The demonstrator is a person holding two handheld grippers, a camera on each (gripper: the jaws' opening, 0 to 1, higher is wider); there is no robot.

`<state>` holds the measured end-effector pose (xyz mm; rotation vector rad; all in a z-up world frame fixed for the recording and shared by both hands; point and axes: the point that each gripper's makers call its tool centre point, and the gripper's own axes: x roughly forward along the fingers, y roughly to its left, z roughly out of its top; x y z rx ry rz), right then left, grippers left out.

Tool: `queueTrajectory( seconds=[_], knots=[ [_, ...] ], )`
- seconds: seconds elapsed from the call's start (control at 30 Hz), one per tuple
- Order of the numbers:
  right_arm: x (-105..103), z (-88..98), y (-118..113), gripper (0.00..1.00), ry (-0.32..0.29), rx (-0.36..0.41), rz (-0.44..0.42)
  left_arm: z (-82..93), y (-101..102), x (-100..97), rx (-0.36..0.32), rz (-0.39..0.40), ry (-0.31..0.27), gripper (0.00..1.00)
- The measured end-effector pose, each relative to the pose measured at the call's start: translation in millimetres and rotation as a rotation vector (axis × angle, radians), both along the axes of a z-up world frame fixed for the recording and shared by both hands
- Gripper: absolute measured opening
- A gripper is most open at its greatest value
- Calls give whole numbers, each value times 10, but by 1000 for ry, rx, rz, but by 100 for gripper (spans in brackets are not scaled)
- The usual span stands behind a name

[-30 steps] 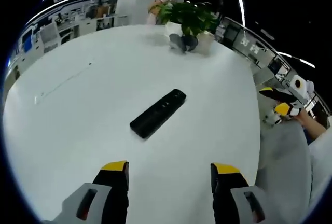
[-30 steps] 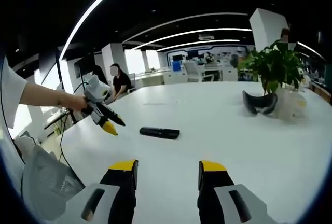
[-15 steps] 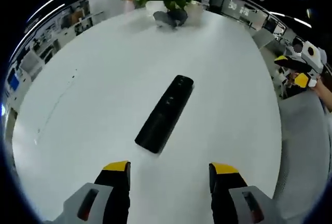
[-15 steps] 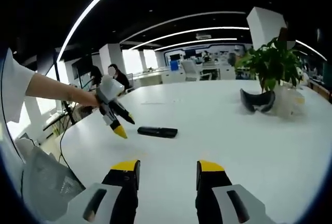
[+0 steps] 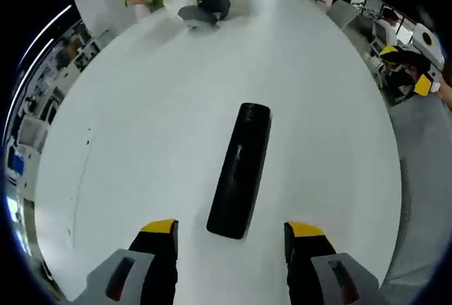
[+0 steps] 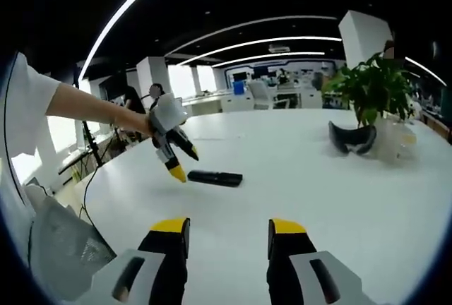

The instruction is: Press the specified remote control buttons in sequence, fully releasing each button before pressing the next.

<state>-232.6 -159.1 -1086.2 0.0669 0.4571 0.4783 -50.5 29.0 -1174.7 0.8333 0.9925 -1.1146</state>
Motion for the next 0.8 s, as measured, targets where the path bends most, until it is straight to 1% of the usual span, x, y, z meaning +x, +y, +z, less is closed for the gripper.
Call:
queueTrajectory(
  seconds=[0.1,0.17,0.3,0.37,0.43,0.6,0.63,0.67,0.77,0.8],
  knots=[
    [2,13,-2,42,-5,4,-1,3,-63,22,4,-24,-7,62],
    [13,40,-10,43,-16,13,-7,6,-114,32,8,-54,-19,62],
    [23,41,-31,42,-14,17,-19,-55,-155,17,28,-89,-12,61],
    [25,34,-27,42,-10,16,-17,-57,-189,-22,38,-120,-12,59],
    [23,31,-18,42,-11,12,-13,-110,-185,13,54,-153,-22,54],
    [25,24,-19,41,-10,8,-12,-187,-174,-36,92,-210,-24,42],
    [26,25,-23,41,-10,9,-14,-215,-147,-49,111,-221,-19,39],
    [28,27,-27,41,-10,11,-17,-195,-180,-91,85,-217,4,36],
    [32,24,-28,41,-11,14,-19,-177,-166,-75,86,-210,8,31],
    [34,25,-25,41,-11,14,-18,-182,-155,-69,89,-212,7,26]
  ],
)
